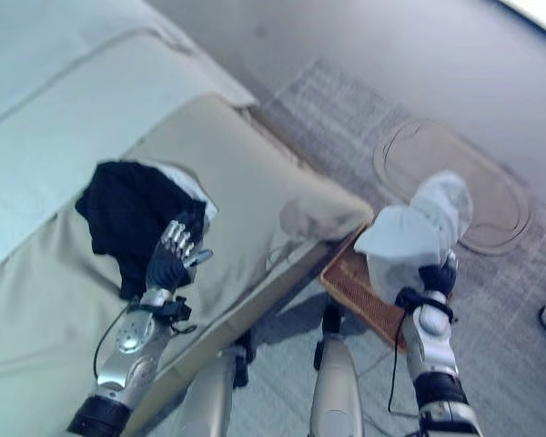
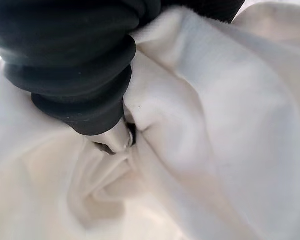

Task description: Pick up clothes into the bucket

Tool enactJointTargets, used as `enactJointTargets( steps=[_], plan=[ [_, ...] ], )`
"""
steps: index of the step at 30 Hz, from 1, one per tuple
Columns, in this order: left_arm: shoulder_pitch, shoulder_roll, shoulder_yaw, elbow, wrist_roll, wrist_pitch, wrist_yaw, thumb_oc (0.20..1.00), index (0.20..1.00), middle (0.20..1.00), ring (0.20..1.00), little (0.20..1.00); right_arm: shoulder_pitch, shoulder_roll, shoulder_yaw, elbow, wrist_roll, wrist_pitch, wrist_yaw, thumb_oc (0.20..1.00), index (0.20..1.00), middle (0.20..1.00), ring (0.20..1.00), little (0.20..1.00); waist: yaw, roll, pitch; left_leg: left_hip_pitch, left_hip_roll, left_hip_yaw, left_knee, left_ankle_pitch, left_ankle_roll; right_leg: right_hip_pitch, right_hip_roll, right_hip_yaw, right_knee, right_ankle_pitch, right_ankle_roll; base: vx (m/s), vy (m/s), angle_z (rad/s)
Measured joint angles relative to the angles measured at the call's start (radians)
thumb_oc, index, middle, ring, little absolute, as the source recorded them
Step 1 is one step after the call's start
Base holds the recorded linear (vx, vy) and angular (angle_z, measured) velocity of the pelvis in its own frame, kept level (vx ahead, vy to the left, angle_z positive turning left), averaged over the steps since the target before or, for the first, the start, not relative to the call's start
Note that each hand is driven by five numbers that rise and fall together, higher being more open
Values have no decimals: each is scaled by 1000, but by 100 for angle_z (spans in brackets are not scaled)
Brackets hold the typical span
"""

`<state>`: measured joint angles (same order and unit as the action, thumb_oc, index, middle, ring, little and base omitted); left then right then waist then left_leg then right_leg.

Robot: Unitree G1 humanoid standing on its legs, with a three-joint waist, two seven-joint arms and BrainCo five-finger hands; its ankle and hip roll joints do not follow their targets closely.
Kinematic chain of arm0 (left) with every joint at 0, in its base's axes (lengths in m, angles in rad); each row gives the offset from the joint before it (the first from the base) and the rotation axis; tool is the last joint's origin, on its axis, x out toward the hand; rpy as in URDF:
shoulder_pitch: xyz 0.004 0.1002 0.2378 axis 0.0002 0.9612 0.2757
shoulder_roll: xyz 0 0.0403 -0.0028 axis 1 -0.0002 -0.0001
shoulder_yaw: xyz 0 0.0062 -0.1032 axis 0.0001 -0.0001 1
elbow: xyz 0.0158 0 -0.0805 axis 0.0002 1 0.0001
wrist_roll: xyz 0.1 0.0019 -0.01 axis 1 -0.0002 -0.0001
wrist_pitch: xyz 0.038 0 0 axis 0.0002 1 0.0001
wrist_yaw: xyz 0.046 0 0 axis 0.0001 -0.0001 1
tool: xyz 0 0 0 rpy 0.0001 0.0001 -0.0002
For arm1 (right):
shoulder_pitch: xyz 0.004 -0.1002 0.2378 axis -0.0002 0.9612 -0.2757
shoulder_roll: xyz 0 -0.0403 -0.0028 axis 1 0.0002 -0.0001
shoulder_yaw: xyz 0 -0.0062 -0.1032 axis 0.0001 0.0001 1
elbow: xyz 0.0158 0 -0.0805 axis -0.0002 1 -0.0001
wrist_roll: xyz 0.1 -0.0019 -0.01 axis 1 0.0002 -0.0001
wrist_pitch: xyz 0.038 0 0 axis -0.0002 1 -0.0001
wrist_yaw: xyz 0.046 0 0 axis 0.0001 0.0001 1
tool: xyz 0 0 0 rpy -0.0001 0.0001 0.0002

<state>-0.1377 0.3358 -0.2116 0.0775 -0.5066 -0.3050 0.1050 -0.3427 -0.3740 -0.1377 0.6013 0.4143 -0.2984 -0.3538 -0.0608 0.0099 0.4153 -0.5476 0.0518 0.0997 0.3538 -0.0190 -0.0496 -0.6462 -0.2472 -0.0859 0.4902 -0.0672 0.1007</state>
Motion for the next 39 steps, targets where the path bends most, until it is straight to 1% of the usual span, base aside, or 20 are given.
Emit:
enactJointTargets(
  steps=[1, 5, 6, 9, 10, 11, 12, 13, 14, 15, 16, 17, 19, 20, 21, 23, 25, 26, 33, 39],
  plan=[
    [0, 1, 0, -19, 0, -4, 8, 1000, 1000, 1000, 1000, 1000, -23, -2, 5, 3, 1, 0, -8, 200, 200, 200, 200, 200, -1, 1, 2, -37, 7, 0, 32, -17, -7, -38, 1, 5, 32, -16, -5, -75, -26, 1],
    [-16, 7, 0, -54, 0, -15, 34, 1000, 1000, 1000, 1000, 1000, -60, -31, 28, 19, 11, -4, -31, 200, 200, 200, 200, 200, 0, 4, 10, -125, 26, 1, 105, -42, -11, -123, 9, 12, 95, -30, -15, -70, -39, 2],
    [-16, 23, 0, -89, 1, -19, 45, 1000, 1000, 1000, 1000, 1000, -74, -54, 35, 34, 14, -12, -40, 200, 200, 200, 200, 200, -3, 7, 12, -169, 29, -2, 150, -71, 2, -163, 8, 16, 130, -42, -20, -55, -46, 8],
    [-40, 43, 19, -162, 0, -38, 59, 1000, 1000, 1000, 1000, 1000, -115, -91, 33, 87, 31, -15, -60, 200, 200, 200, 200, 200, 4, 9, 15, -267, 36, -10, 231, -91, -10, -259, 8, 26, 211, -62, -32, -53, -45, 11],
    [-40, 48, 26, -181, 0, -43, 69, 1000, 1000, 1000, 1000, 1000, -129, -99, 34, 94, 34, -14, -67, 200, 200, 200, 200, 200, 8, 12, 15, -301, 41, -14, 276, -120, -9, -293, 10, 30, 246, -67, -38, -43, -34, 1],
    [-42, 48, 29, -184, 0, -50, 71, 1000, 1000, 1000, 1000, 1000, -137, -107, 34, 98, 35, -14, -68, 200, 200, 200, 200, 200, 7, 15, 17, -318, 43, -17, 293, -131, -10, -306, 11, 33, 258, -69, -39, 51, -49, -6],
    [-41, 49, 32, -195, -1, -56, 77, 1000, 1000, 1000, 1000, 1000, -156, -122, 34, 105, 42, -16, -71, 200, 200, 200, 200, 200, 16, 18, 15, -353, 46, -19, 325, -155, -17, -342, 14, 37, 275, -71, -36, -30, -43, -23],
    [-40, 48, 36, -212, -1, -60, 83, 1000, 1000, 1000, 1000, 1000, -186, -151, 37, 119, 47, -21, -72, 200, 200, 200, 200, 200, 29, 29, 17, -394, 56, -26, 345, -179, -18, -378, 23, 39, 284, -82, -7, 56, -45, -39],
    [-37, 48, 36, -217, -2, -63, 86, 1000, 1000, 1000, 1000, 1000, -194, -164, 37, 121, 51, -22, -74, 200, 200, 200, 200, 200, 48, 42, 15, -417, 71, -28, 357, -180, -16, -412, 41, 47, 349, -101, -3, -28, -25, -17],
    [-33, 63, 30, -229, -14, -64, 91, 1000, 1000, 1000, 1000, 1000, -192, -181, 33, 126, 53, -24, -83, 200, 200, 200, 200, 200, 44, 38, 15, -447, 57, -28, 387, -179, -21, -443, 28, 72, 515, -162, -51, 69, -33, 21],
    [-35, 70, 24, -234, -22, -67, 93, 1000, 1000, 1000, 1000, 1000, -187, -191, 31, 128, 63, -24, -90, 200, 200, 200, 200, 200, 43, 29, 10, -466, 44, -24, 404, -180, -24, -421, 19, 89, 499, -238, -54, 1, -21, 25],
    [-25, 71, 25, -247, -29, -75, 99, 1000, 1000, 1000, 1000, 1000, -220, -209, 41, 162, 68, -25, -90, 200, 200, 200, 200, 200, 52, 35, 11, -528, 49, -45, 515, -212, -33, -467, 14, 87, 520, -250, -41, -5, -13, -8],
    [21, 68, 23, -250, -30, -75, 101, 1000, 1000, 1000, 1000, 1000, -278, -210, 84, 194, 68, -25, -90, 200, 200, 200, 200, 200, 66, 48, 7, -539, 45, -59, 668, -263, 8, -509, 20, 87, 528, -244, -26, -13, 2, -46],
    [27, 64, 16, -251, -31, -75, 101, 1000, 1000, 1000, 1000, 1000, -282, -217, 106, 214, 69, -24, -90, 200, 200, 200, 200, 200, 58, 60, 2, -497, 46, -66, 625, -281, 21, -516, 28, 83, 531, -240, -22, 0, 5, -4],
    [21, 63, 5, -255, -31, -73, 101, 1000, 1000, 1000, 1000, 1000, -275, -223, 115, 247, 68, -22, -91, 200, 200, 200, 200, 200, 41, 68, 1, -513, 39, -68, 619, -307, -7, -530, 21, 89, 543, -231, -22, 4, 4, 28],
    [15, 65, -3, -263, -37, -75, 104, 1000, 1000, 1000, 1000, 1000, -277, -232, 115, 300, 68, -11, -92, 200, 200, 200, 200, 200, 48, 69, -1, -538, 36, -61, 618, -305, -6, -556, 23, 100, 543, -227, -29, 6, 5, 19],
    [22, 68, -2, -262, -45, -74, 113, 1000, 1000, 1000, 1000, 1000, -288, -234, 124, 354, 67, 6, -89, 200, 200, 200, 200, 200, 61, 70, 0, -550, 34, -50, 620, -296, 9, -577, 18, 106, 547, -217, -38, 2, 21, -6],
    [31, 73, -4, -262, -54, -75, 114, 1000, 1000, 1000, 1000, 1000, -308, -235, 174, 403, 62, 17, -87, 200, 200, 200, 200, 200, 67, 72, -1, -556, 31, -47, 627, -293, 14, -587, 15, 112, 557, -212, -42, 0, 0, 0],
    [21, 76, -16, -270, -59, -76, 116, 1000, 1000, 1000, 1000, 1000, -426, -247, 228, 529, 19, 65, -59, 200, 200, 200, 200, 200, 80, 80, 1, -606, 19, -45, 651, -289, 7, -645, -2, 113, 598, -204, -60, 5, 6, 4],
    [4, 78, -46, -281, -62, -76, 121, 1000, 1000, 1000, 1000, 1000, -503, -280, 235, 566, 9, 69, -46, 200, 200, 200, 200, 200, 85, 83, 3, -622, 12, -40, 651, -289, 7, -661, -10, 118, 598, -205, -60, 0, 0, 0]
  ],
)
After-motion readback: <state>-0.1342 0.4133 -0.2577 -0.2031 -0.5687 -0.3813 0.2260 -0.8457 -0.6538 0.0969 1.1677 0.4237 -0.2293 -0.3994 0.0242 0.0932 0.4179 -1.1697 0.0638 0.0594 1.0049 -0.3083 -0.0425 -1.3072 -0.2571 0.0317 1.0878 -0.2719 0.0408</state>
